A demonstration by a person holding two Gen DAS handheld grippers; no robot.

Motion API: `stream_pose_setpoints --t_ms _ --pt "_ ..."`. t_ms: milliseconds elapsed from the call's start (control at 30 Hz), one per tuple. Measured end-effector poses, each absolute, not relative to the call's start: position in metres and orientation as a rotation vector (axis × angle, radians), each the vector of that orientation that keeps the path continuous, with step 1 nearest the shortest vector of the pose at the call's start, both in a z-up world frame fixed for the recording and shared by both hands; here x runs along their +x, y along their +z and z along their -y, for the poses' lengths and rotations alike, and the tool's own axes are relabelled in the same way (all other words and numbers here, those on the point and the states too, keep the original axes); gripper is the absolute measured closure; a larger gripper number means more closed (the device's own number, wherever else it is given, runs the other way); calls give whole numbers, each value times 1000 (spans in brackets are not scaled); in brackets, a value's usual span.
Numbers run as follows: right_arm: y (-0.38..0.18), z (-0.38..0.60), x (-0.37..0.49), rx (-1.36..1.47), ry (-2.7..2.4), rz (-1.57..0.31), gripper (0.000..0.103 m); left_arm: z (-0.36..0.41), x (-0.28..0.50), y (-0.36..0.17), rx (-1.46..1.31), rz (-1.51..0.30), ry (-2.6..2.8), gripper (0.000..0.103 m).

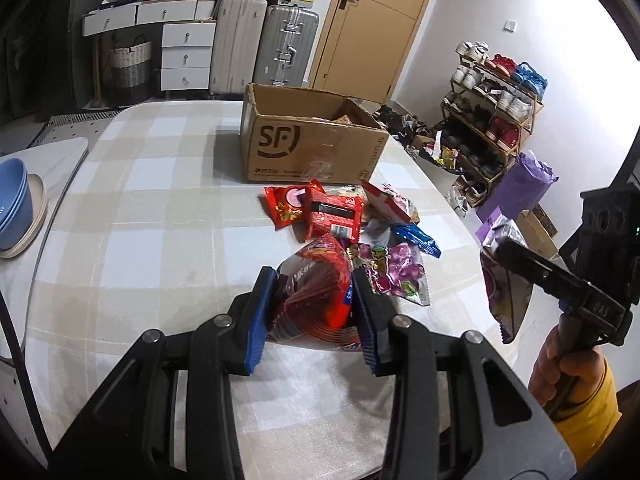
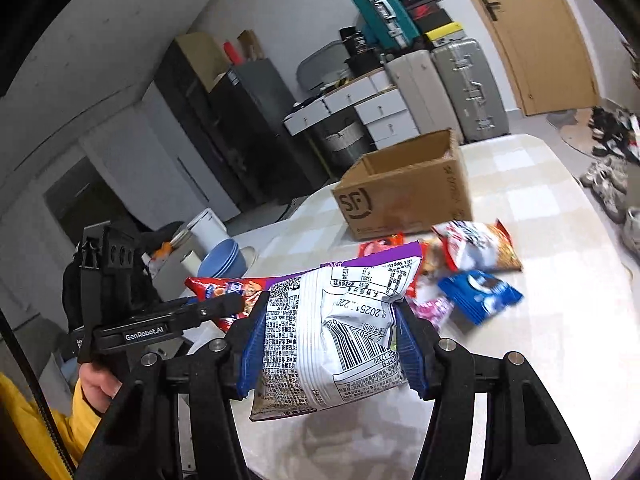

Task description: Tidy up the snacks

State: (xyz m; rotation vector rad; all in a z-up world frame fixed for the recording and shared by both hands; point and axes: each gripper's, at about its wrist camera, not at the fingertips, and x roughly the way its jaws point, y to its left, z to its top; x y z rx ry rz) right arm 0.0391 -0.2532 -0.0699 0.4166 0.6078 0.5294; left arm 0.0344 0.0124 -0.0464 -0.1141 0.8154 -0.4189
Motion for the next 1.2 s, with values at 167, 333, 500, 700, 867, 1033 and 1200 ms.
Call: stream_pose_setpoints --t_ms 167,333,500,700,867,1033,1200 --pt "-75 257 35 434 521 -606 45 -13 31 -47 -114 -817 -423 68" --pt "-59 252 38 358 469 -533 45 -16 33 -46 -122 -813 -428 68" --pt "-37 249 51 338 492 -480 45 -16 46 -35 -105 -793 -440 68" --pt "-9 246 91 325 518 -468 45 -12 83 -13 -91 -754 -443 68" --pt "11 255 136 355 524 -487 45 -11 121 1 -98 -742 -437 68" --pt "29 259 189 364 523 -523 45 -1 172 20 -70 -726 -431 68" --pt "37 260 242 375 529 -562 45 14 218 39 -36 -705 -428 68"
